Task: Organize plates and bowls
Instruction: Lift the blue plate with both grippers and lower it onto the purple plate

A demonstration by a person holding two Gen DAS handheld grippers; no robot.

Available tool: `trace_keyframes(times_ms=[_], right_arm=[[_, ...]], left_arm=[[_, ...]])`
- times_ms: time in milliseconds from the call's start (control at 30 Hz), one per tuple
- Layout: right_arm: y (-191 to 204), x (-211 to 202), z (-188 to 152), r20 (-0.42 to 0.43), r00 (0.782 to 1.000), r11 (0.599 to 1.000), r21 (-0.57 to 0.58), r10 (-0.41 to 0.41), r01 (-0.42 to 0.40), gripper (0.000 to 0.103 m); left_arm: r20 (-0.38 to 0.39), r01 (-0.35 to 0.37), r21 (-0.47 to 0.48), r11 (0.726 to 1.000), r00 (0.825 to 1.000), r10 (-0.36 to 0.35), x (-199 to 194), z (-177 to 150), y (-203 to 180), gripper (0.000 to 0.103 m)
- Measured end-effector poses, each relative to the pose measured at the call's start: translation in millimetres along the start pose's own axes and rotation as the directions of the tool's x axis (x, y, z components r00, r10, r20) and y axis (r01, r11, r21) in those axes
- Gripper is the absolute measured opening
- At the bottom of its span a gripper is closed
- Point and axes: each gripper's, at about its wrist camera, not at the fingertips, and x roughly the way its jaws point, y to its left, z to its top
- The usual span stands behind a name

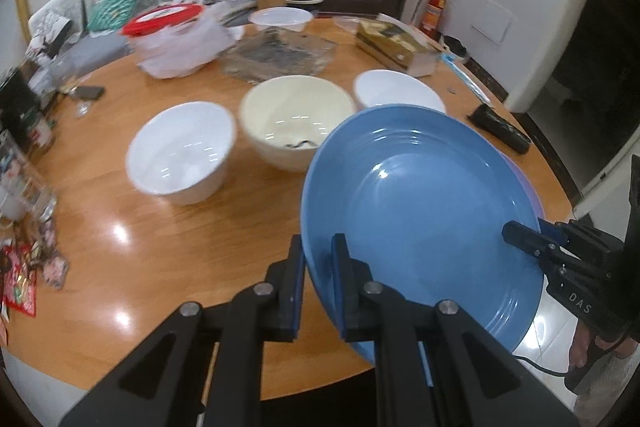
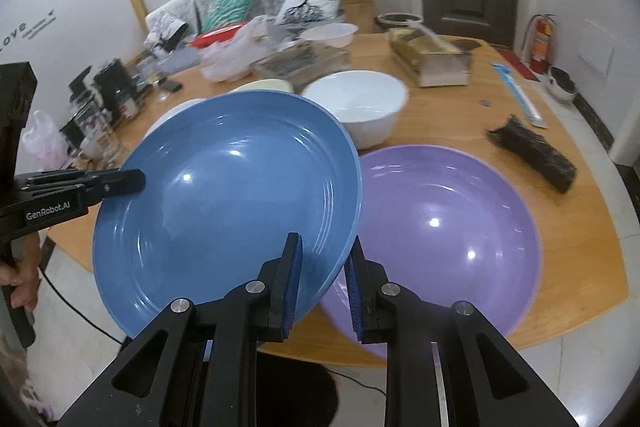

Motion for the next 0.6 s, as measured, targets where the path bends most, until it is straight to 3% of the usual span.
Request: trace_keyframes(times_ms=[400,600], right_arm=[[-64,-8,-4,-0.008,0.994,0.990,0.082,-0.112,0.112,0.016],[-81,-1,-3,-0.047,0.986,0.983,0.082,-0.163,0.166,0.016]], left_arm=[[-0.057,0.037,0.106,0.994,0.998,-0.031,42,22,-66,0.010],[-0.078,0.004,0.167,0.986,0.997,0.010,63,29,-91,0.013]])
